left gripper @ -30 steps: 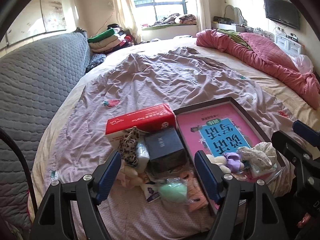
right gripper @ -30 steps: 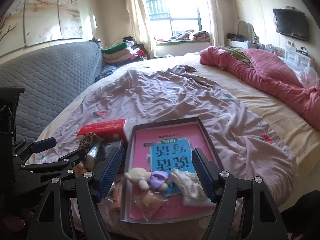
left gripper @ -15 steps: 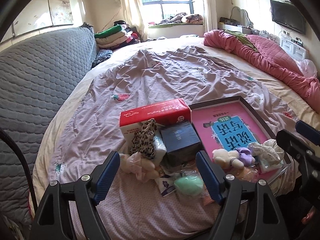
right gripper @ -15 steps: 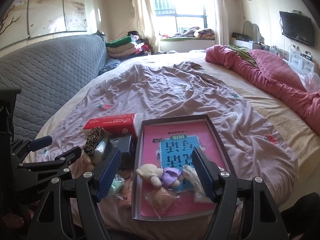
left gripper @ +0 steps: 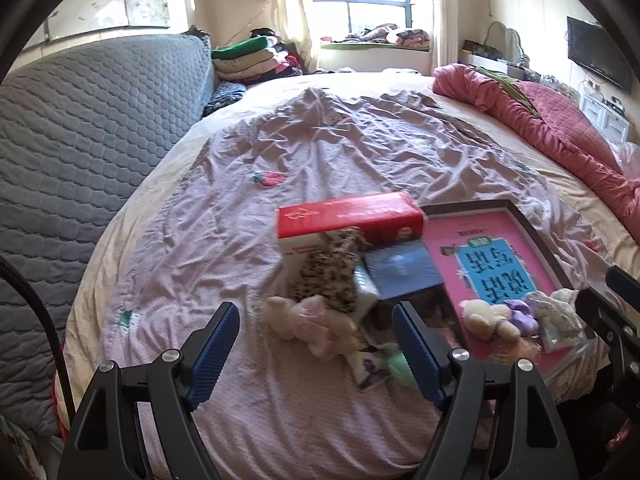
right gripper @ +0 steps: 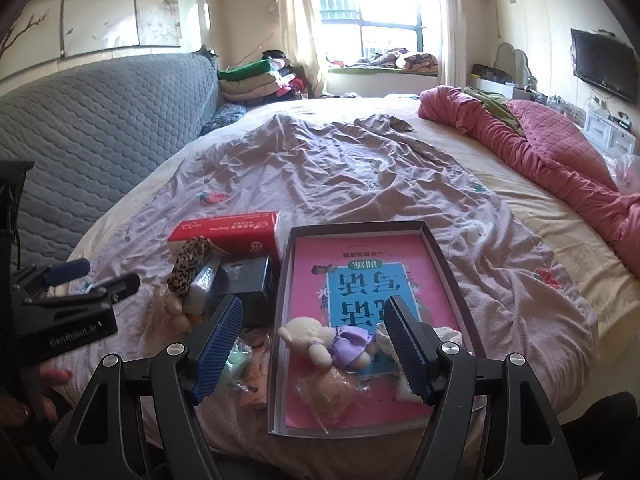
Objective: Organize soft objects
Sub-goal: 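Grasp the green egg in clear bag with the right tool while the left tool reaches the bowed teddy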
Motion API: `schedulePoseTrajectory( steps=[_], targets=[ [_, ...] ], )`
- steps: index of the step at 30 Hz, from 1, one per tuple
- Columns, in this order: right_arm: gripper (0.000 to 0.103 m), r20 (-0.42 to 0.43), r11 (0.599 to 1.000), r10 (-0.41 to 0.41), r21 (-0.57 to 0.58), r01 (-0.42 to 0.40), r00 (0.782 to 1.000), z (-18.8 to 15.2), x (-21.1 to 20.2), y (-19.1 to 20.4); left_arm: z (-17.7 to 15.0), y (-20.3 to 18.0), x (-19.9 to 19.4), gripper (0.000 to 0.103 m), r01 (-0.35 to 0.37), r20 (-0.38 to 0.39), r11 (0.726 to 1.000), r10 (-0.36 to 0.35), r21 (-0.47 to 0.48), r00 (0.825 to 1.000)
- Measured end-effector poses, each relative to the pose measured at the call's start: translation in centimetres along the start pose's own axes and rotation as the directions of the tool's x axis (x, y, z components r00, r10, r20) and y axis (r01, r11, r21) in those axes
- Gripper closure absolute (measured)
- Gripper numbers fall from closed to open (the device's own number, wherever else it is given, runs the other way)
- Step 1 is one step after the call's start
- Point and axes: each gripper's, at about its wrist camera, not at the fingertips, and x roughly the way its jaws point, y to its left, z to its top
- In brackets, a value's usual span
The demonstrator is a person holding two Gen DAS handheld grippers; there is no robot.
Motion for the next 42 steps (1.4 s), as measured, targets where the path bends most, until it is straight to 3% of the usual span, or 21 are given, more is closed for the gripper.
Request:
schedulePoseTrajectory(
  steps=[7,15,24,32,42],
  targets=[
    [0.028,-0.036,0.997,0.034,-0.065,-0.036,0.999,-0.8,1.6,2.1,-0.5,3.1,1.5,0.025,-0.023,-0.022,0.999,0.022,-0.034,1.0],
    [0.028,-0.092,0.988,0.062,-0.133,-0.074,0.994,-2.0,3.8,4.7,-1.7,5.8,3.7,0.025,0.008,-0.065,0.995,-0.015,-0.102,0.998],
    [0.028,-0.136,0.981,0.079,-0.164,-0.101,0.988,-3.0,5.9,6.5,-2.4,6.0,5.4,0.025,0.062,-0.08,0.992,-0.072,-0.113,0.994],
    [0.028,-0.188,0.975,0.093,-0.18,-0.127,0.978,-3.8,8.1,7.1,-3.2,5.3,7.6,0.023,0.147,-0.121,0.981,-0.162,-0.126,0.979],
    [0.028,-0.262,0.967,0.091,-0.207,-0.148,0.961,-5.1,11.0,7.8,-3.2,4.2,9.7,0.022,0.196,-0.156,0.969,-0.219,-0.147,0.963]
  ],
)
